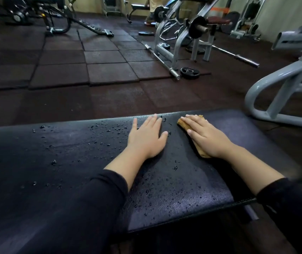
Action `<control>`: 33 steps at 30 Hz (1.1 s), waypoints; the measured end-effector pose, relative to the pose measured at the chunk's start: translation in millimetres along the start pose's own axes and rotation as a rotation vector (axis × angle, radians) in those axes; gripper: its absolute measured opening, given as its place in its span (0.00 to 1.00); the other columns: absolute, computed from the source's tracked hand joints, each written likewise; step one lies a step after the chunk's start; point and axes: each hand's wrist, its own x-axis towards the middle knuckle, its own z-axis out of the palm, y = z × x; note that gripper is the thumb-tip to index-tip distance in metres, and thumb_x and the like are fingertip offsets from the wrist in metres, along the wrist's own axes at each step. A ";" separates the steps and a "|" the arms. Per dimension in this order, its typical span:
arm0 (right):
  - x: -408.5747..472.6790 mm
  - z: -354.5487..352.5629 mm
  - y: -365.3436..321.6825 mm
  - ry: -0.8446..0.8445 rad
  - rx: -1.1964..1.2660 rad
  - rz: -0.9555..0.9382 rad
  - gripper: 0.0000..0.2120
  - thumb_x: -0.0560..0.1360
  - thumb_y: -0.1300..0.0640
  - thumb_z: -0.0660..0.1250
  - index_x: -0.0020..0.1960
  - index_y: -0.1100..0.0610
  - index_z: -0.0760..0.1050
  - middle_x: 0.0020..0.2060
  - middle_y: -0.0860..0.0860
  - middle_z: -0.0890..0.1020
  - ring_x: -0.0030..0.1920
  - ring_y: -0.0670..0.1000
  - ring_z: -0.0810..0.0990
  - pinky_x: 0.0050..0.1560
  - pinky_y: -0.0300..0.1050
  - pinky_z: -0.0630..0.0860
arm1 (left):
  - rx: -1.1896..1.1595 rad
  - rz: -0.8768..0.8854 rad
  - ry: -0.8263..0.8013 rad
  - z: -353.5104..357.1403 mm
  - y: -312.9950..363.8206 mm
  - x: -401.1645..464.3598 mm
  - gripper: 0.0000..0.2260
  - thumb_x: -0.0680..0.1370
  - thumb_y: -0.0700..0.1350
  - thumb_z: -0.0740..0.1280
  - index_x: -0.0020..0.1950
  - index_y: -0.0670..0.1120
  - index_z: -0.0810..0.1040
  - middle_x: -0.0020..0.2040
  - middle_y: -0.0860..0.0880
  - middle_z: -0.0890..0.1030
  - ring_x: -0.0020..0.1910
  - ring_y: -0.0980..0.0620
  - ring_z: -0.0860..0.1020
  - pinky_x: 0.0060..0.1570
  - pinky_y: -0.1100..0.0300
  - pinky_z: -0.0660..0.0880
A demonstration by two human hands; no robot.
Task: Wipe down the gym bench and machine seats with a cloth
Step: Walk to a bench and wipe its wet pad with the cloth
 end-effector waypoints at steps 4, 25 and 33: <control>3.2 2.6 -0.1 0.011 0.003 0.027 0.21 0.82 0.49 0.51 0.74 0.41 0.56 0.74 0.41 0.57 0.75 0.44 0.50 0.74 0.44 0.43 | 0.069 -0.129 0.004 -14.1 -57.1 -26.7 0.26 0.83 0.60 0.44 0.80 0.55 0.48 0.80 0.53 0.46 0.78 0.55 0.44 0.75 0.46 0.37; 83.4 27.1 -85.8 -0.048 -0.104 -0.039 0.20 0.81 0.50 0.51 0.73 0.49 0.61 0.74 0.50 0.61 0.73 0.52 0.58 0.72 0.47 0.52 | 0.084 -0.226 0.086 -20.4 -122.5 -63.8 0.25 0.82 0.62 0.43 0.79 0.59 0.48 0.80 0.54 0.46 0.78 0.55 0.44 0.75 0.47 0.39; 13.6 21.2 -74.3 -0.154 -0.115 -0.469 0.24 0.80 0.46 0.46 0.76 0.44 0.51 0.74 0.38 0.50 0.74 0.39 0.44 0.72 0.32 0.37 | 0.086 -0.217 0.092 -19.2 -123.5 -64.2 0.25 0.82 0.61 0.43 0.79 0.59 0.48 0.80 0.54 0.47 0.78 0.56 0.44 0.76 0.48 0.39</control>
